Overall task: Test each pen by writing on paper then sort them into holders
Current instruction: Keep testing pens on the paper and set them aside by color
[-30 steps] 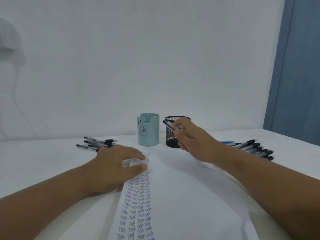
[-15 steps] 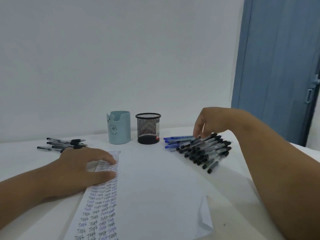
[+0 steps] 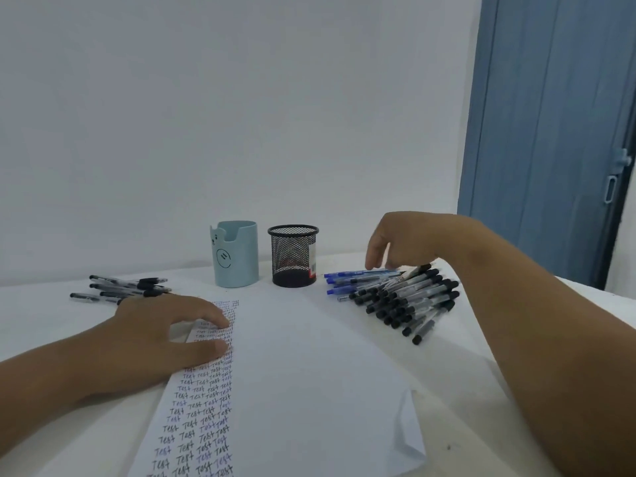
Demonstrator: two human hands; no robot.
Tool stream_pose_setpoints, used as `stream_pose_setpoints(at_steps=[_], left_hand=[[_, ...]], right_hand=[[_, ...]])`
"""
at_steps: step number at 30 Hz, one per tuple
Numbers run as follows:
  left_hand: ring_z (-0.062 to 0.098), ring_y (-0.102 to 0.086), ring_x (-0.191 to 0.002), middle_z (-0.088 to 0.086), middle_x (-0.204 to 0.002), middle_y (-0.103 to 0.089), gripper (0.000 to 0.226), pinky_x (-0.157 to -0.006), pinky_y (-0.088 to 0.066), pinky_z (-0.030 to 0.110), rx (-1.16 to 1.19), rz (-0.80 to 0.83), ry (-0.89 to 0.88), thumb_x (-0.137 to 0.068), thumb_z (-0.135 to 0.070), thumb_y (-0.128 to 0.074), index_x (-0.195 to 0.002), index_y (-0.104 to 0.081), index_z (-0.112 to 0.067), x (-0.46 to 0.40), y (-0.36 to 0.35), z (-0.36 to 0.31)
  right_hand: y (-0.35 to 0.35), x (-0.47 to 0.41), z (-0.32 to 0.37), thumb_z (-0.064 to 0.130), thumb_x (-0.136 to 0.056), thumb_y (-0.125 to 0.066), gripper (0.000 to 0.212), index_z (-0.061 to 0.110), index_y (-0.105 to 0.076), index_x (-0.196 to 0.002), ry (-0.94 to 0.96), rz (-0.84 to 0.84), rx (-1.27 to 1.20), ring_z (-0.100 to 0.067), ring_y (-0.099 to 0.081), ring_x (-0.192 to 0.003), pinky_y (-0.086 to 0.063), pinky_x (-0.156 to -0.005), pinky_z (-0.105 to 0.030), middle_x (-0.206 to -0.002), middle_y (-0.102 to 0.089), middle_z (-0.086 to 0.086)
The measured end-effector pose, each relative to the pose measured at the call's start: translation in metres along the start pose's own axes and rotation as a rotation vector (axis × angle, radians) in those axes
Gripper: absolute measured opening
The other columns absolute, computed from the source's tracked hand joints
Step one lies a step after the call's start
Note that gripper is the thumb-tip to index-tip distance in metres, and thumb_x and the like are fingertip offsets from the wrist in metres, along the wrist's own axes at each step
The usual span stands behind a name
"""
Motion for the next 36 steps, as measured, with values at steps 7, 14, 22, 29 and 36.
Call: stream_pose_setpoints(at_steps=[7,14,22,29,36], left_hand=[[-0.002,-0.063,-0.09,-0.018,-0.092,-0.071,0.01,-0.075,-0.042,0.012,-0.059,-0.251,0.057,-0.087,-0.027,-0.074,-0.087,-0.072,-0.037,-0.006,0.035,0.003],[0.008,-0.059,-0.08,-0.009,-0.095,-0.064,0.013,-0.063,-0.041,0.021,-0.315,-0.027,0.298,-0.081,-0.021,-0.067,-0.088,-0.066,-0.032,-0.005,0.047,0.03],[0.0,-0.061,-0.061,-0.011,-0.08,-0.069,0.021,-0.061,-0.044,0.014,0.023,-0.185,0.15,-0.086,-0.008,-0.067,-0.089,-0.068,-0.029,-0.005,0.058,0.035],[0.012,-0.054,-0.069,-0.002,-0.083,-0.069,0.024,-0.062,-0.046,0.021,1.146,-0.601,0.144,-0.079,-0.023,-0.078,-0.099,-0.072,-0.012,-0.006,0.078,0.03],[0.02,-0.058,-0.054,0.004,-0.066,-0.053,0.024,-0.075,-0.051,0.038,1.781,-0.599,0.29,-0.104,-0.019,-0.04,-0.088,-0.056,-0.014,-0.012,0.06,0.029]], right_hand=[[-0.049,-0.014,0.103,0.01,-0.092,-0.059,0.024,0.023,-0.078,-0.097,0.433,-0.219,-0.164,0.007,-0.059,-0.078,-0.042,-0.077,-0.01,-0.081,-0.06,0.026],[-0.093,-0.015,0.138,0.026,-0.098,-0.057,0.02,0.029,-0.073,-0.11,0.548,-0.113,-0.115,0.0,-0.055,-0.094,-0.043,-0.085,-0.017,-0.098,-0.059,0.022],[-0.083,-0.023,0.146,0.023,-0.09,-0.068,0.017,0.029,-0.078,-0.102,0.473,0.012,-0.107,-0.001,-0.065,-0.092,-0.051,-0.084,-0.018,-0.093,-0.071,0.017],[-0.066,-0.051,0.169,0.03,-0.078,-0.076,0.006,0.025,-0.079,-0.079,0.368,0.248,-0.039,-0.008,-0.068,-0.077,-0.055,-0.077,-0.029,-0.082,-0.076,0.006],[-0.09,-0.064,0.174,0.039,-0.086,-0.072,0.039,0.019,-0.052,-0.059,0.339,0.231,-0.102,-0.008,-0.044,-0.056,-0.036,-0.061,-0.026,-0.058,-0.05,0.008]])
Point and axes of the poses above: each hand's wrist, its own x-axis away from the middle knuckle, its own y-axis out of the back of the hand, z = x × y, the point moved 5 cm from there along -x, towards the middle knuckle
